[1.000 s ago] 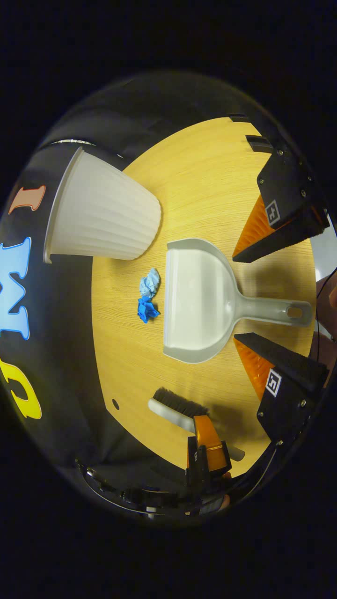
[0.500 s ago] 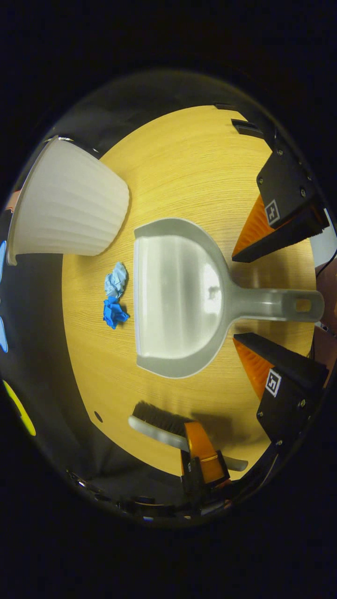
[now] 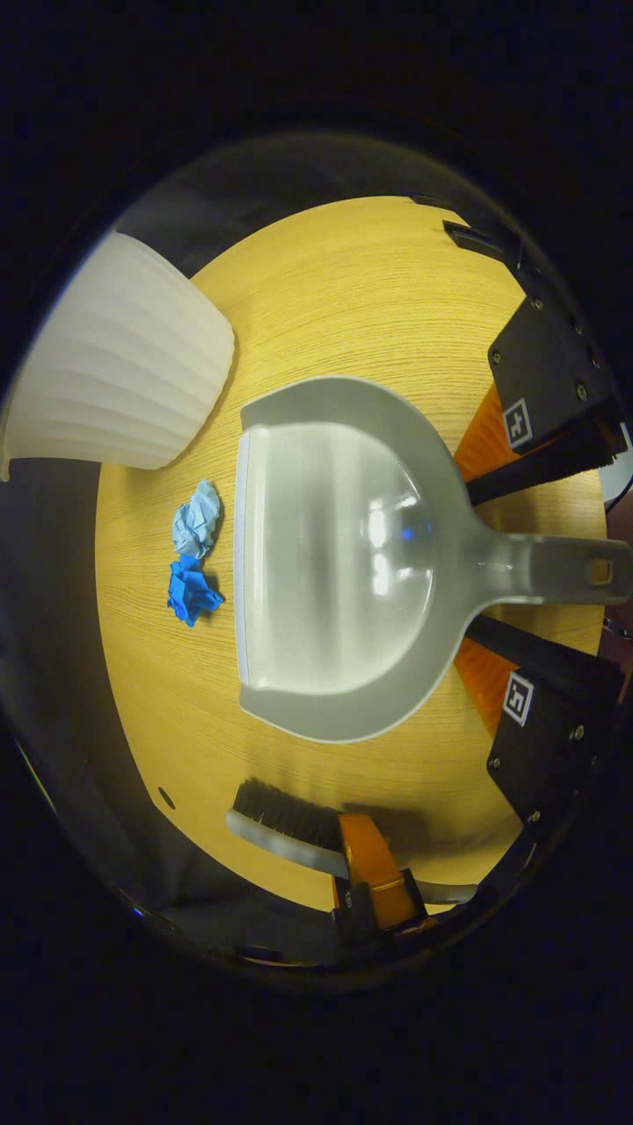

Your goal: Pick up the small broom and dustpan from the desktop, sweep the trash into the dustpan with the broom, and then empty the trash into the garbage bin.

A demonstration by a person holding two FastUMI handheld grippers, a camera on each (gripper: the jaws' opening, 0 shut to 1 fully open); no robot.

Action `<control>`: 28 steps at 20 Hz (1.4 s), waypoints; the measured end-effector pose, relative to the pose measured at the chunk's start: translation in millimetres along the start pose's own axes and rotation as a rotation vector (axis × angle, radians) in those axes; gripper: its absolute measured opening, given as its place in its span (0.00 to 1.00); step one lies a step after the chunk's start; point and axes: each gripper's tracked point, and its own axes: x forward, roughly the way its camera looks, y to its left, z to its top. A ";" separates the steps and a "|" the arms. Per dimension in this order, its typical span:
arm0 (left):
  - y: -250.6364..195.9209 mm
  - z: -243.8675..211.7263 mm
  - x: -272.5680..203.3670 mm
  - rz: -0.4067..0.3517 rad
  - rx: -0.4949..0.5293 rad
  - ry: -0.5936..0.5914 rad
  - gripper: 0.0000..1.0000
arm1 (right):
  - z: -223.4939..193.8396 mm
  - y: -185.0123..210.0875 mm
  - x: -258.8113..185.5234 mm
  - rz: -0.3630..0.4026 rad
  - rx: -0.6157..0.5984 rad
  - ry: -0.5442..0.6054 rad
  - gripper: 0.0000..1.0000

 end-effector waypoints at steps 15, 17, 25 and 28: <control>4.8 1.7 4.9 0.007 0.009 -0.005 0.51 | -3.2 -2.7 1.8 -0.002 -0.037 -0.026 0.35; 4.5 4.0 5.2 0.002 0.028 -0.003 0.49 | -3.7 -2.6 1.6 0.005 -0.052 -0.030 0.35; -8.6 28.9 22.3 -0.023 0.114 0.009 0.49 | -7.2 -16.4 1.3 0.045 -0.138 -0.024 0.35; -16.6 42.8 31.7 -0.036 0.164 0.019 0.44 | -8.6 -31.5 -0.5 0.062 -0.204 -0.019 0.35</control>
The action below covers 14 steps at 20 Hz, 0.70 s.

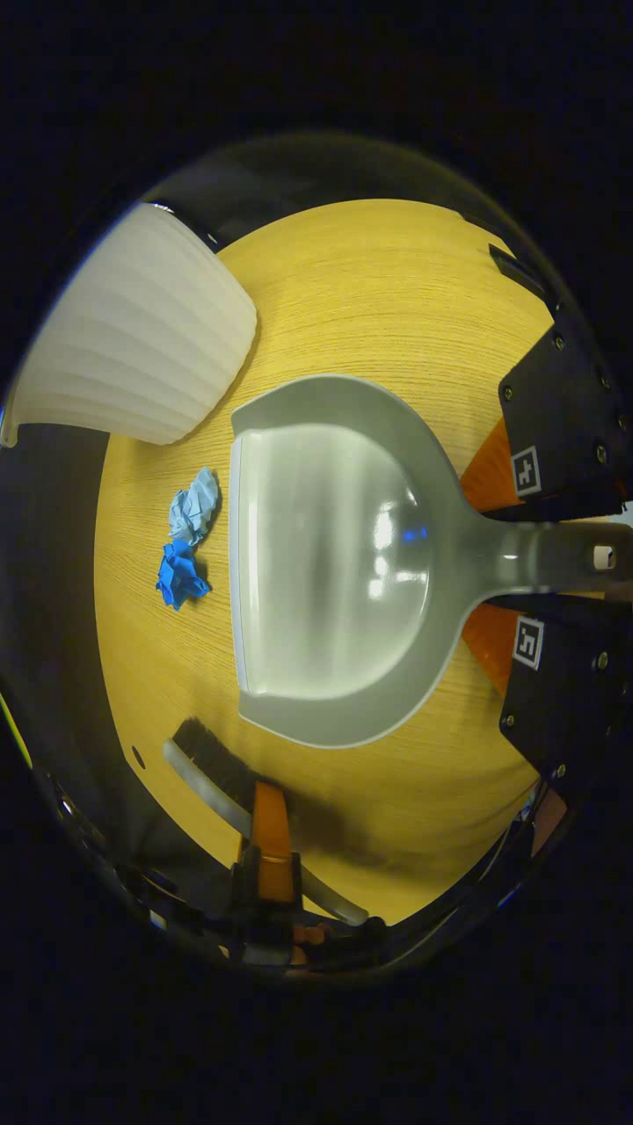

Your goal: Pick up the small broom and dustpan from the desktop, sweep the trash into the dustpan with the broom, and then empty the trash into the garbage bin.

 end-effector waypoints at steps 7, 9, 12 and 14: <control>-20.8 40.8 20.1 -0.032 0.102 0.023 0.49 | 0.0 -31.0 -3.2 0.033 -0.094 0.020 0.35; -27.7 54.2 25.6 -0.039 0.137 0.025 0.49 | -0.5 -35.9 -3.9 0.045 -0.115 0.023 0.35; -41.4 68.2 35.8 -0.055 0.186 0.030 0.46 | -1.4 -43.1 -6.4 0.061 -0.150 0.027 0.35; -52.9 77.0 43.3 -0.068 0.214 0.033 0.46 | -1.5 -46.8 -6.4 0.073 -0.165 0.032 0.35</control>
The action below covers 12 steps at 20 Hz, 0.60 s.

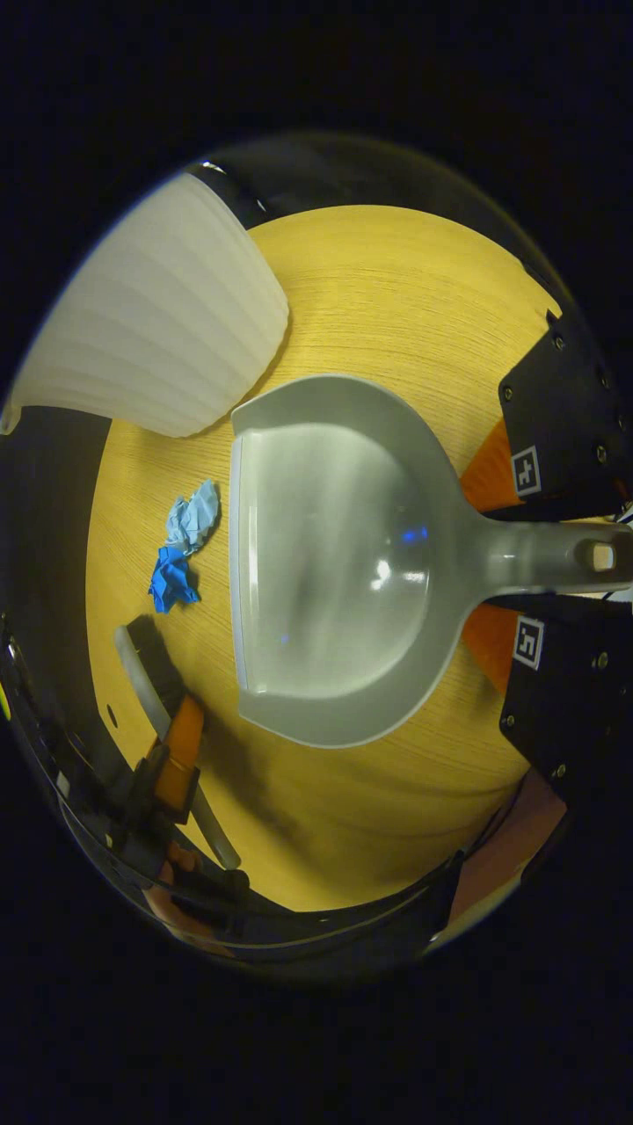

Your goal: Pick up the small broom and dustpan from the desktop, sweep the trash into the dustpan with the broom, and then empty the trash into the garbage bin.

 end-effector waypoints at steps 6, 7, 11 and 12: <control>-40.5 32.8 5.9 -0.099 0.104 0.016 0.50 | 3.8 -8.3 1.1 0.030 -0.015 -0.001 0.35; -49.2 37.0 3.6 -0.120 0.113 0.020 0.50 | 3.9 -8.6 1.1 0.033 -0.014 -0.001 0.35; -85.3 40.9 -3.6 -0.207 0.155 0.033 0.50 | 12.7 5.5 -0.3 0.043 -0.022 0.000 0.35; -94.4 41.4 -8.3 -0.229 0.167 0.037 0.50 | 13.7 10.1 -4.3 0.047 -0.021 -0.003 0.35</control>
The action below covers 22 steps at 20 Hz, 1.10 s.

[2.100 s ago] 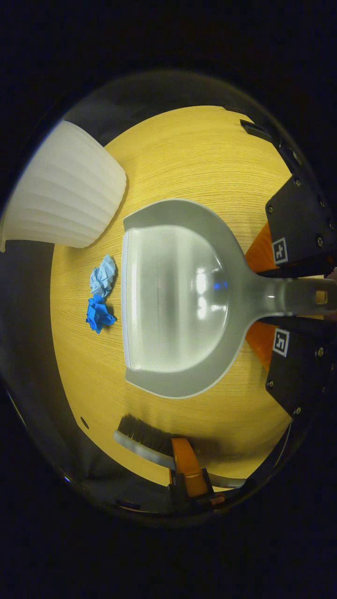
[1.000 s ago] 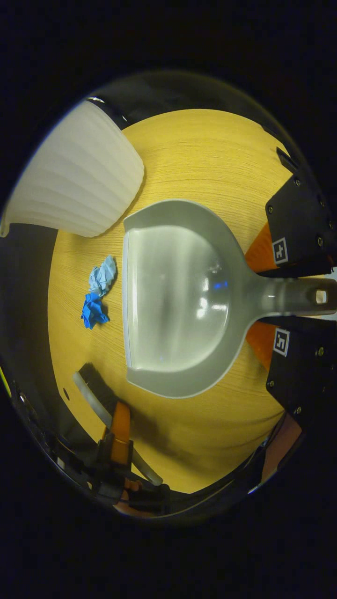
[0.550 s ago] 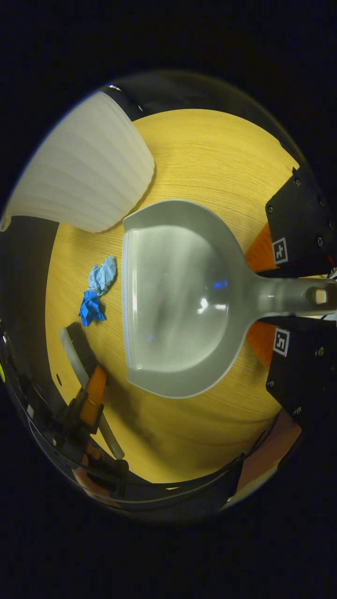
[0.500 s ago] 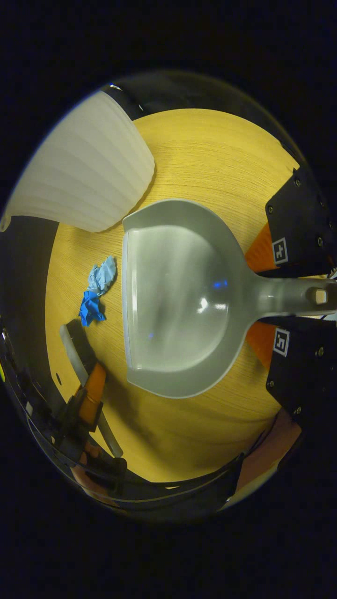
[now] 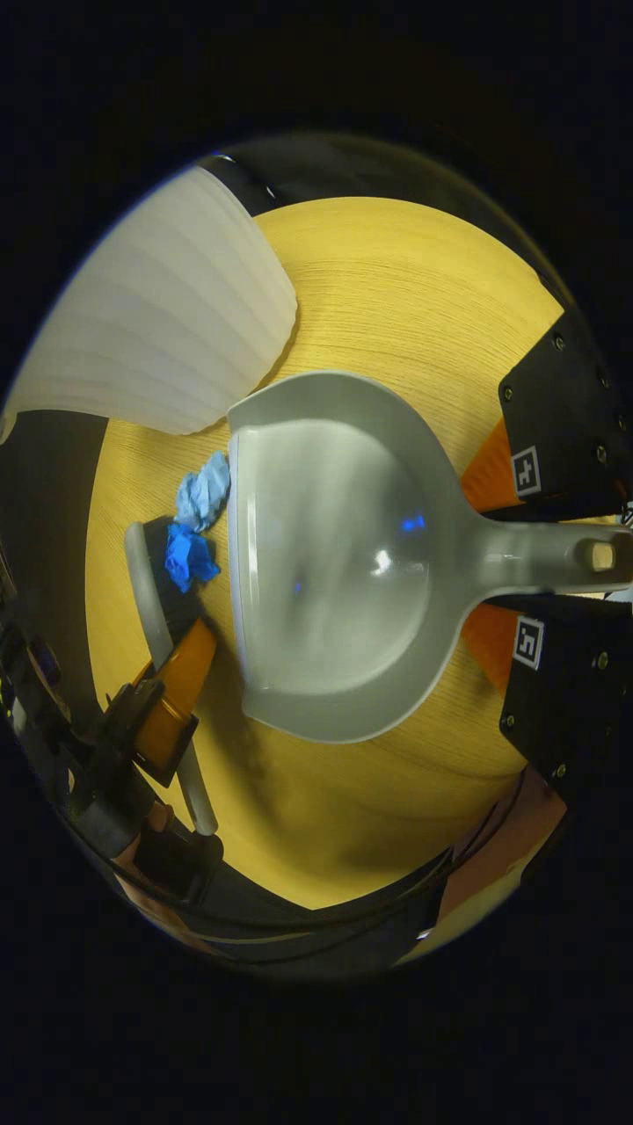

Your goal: Pick up the small broom and dustpan from the desktop, sweep the trash into the dustpan with the broom, and then empty the trash into the garbage bin.

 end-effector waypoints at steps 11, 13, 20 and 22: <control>-74.2 7.4 -26.1 -0.147 0.064 0.004 0.49 | 50.1 23.4 -39.1 0.025 0.011 -0.023 0.35; -86.3 1.9 -25.4 -0.170 0.041 0.011 0.45 | 59.3 24.9 -40.2 0.027 0.014 -0.030 0.35; -93.3 -2.9 -31.2 -0.155 -0.032 -0.017 0.49 | 69.5 15.6 -31.6 0.026 0.030 -0.054 0.35; -89.8 -0.8 -33.6 -0.143 -0.045 -0.030 0.49 | 67.5 15.3 -29.4 0.015 0.026 -0.054 0.35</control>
